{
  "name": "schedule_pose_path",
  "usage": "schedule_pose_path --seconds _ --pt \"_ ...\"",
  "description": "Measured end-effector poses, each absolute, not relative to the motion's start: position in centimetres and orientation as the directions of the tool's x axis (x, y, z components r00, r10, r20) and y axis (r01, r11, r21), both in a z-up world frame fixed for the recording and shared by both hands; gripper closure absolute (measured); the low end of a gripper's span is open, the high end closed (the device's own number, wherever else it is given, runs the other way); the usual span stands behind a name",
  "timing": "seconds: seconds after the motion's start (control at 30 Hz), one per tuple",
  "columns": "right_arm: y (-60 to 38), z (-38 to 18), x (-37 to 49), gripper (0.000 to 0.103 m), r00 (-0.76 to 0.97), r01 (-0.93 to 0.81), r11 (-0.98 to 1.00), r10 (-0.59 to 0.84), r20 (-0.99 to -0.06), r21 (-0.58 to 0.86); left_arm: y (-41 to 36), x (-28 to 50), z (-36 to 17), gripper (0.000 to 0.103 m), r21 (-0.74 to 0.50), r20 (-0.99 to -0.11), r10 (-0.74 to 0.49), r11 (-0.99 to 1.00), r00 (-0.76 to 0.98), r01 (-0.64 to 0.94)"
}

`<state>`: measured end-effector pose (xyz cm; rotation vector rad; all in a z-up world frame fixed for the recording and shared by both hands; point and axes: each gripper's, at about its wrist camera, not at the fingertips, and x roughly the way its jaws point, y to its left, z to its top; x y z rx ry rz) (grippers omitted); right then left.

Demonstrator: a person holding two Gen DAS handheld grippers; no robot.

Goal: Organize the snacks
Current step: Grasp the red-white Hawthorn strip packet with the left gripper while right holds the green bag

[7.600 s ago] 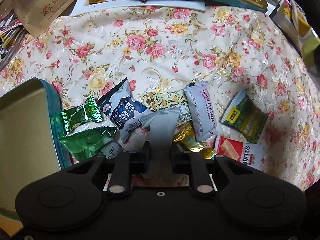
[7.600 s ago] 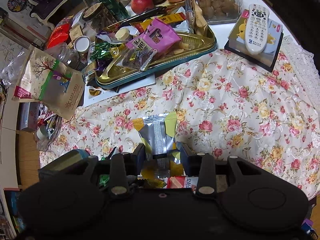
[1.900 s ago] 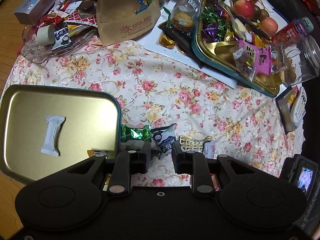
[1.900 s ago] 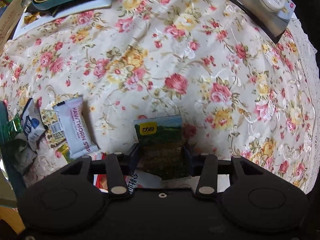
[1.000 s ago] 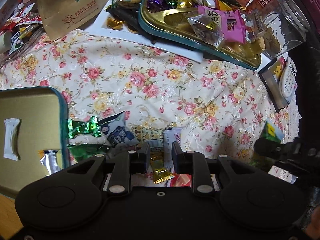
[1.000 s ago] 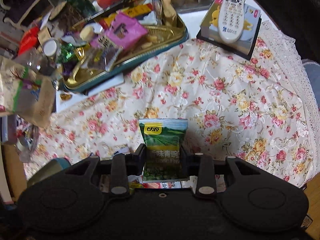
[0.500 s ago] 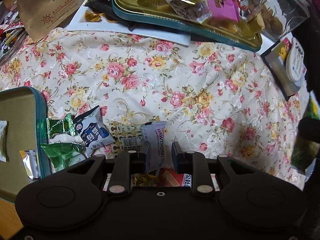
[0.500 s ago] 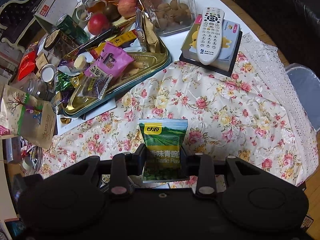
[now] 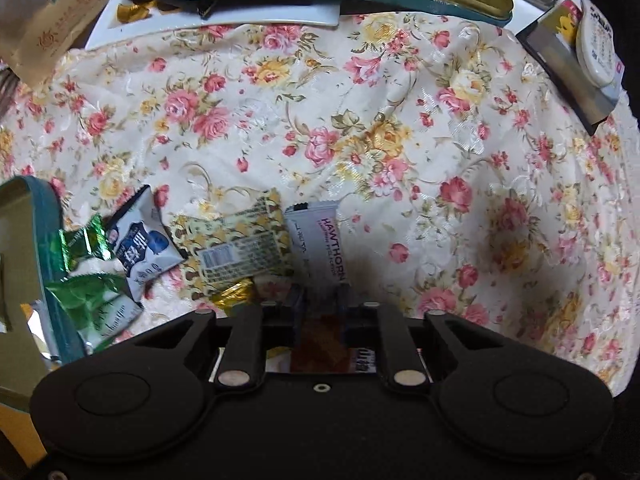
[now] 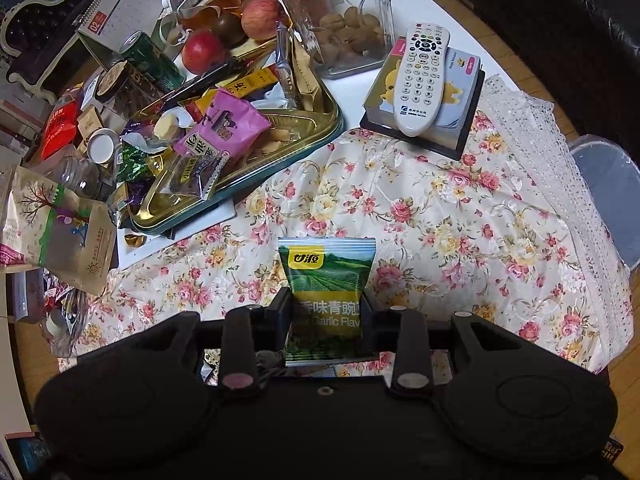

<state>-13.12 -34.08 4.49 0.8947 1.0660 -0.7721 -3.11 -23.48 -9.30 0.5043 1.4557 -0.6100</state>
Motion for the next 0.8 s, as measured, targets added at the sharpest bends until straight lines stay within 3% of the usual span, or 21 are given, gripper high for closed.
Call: schedule_pose_path --seconds 0.17,0.8 --pt "-34.4 4.6 -13.7 0.066 0.304 0.875 0.425 -0.108 -0.947 0.232 -22.8 -2.5 -8.1 0.092 -0.091 -0.992 -0.127 0.773 0.012 0.628" --pt "-34.2 6.7 -15.3 0.066 0.358 0.871 0.407 -0.147 -0.922 0.273 -20.9 -0.4 -1.6 0.097 -0.206 -0.958 -0.282 0.803 0.053 0.560"
